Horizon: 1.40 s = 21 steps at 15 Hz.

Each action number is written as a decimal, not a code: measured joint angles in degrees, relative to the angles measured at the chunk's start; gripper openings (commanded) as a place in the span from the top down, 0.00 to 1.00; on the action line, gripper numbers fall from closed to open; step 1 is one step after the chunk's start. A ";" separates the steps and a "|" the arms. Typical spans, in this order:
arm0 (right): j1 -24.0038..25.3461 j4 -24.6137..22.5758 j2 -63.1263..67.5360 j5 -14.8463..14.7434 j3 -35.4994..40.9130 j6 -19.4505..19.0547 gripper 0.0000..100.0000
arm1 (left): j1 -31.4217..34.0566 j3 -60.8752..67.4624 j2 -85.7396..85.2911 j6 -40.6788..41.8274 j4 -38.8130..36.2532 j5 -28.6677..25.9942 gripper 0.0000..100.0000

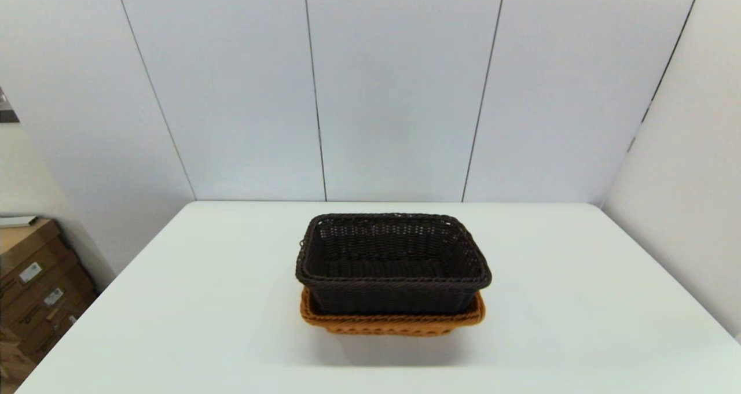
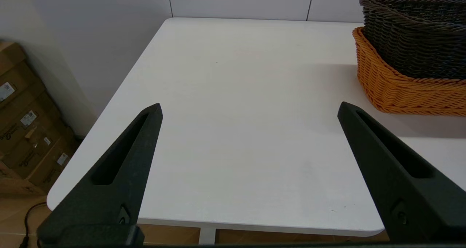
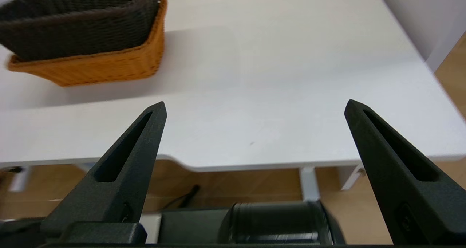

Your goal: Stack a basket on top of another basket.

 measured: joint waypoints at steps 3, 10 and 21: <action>0.00 -12.24 -0.33 -0.67 10.09 -3.36 0.00 | -0.02 0.00 0.00 -0.02 0.00 -0.01 0.00; 0.02 -42.29 -0.35 -0.69 28.89 -9.91 0.00 | -0.02 0.00 0.00 0.00 -0.02 0.00 0.00; 0.09 -42.45 -0.35 -0.46 29.55 -9.90 0.00 | -0.02 0.00 0.00 -0.02 0.00 0.00 0.00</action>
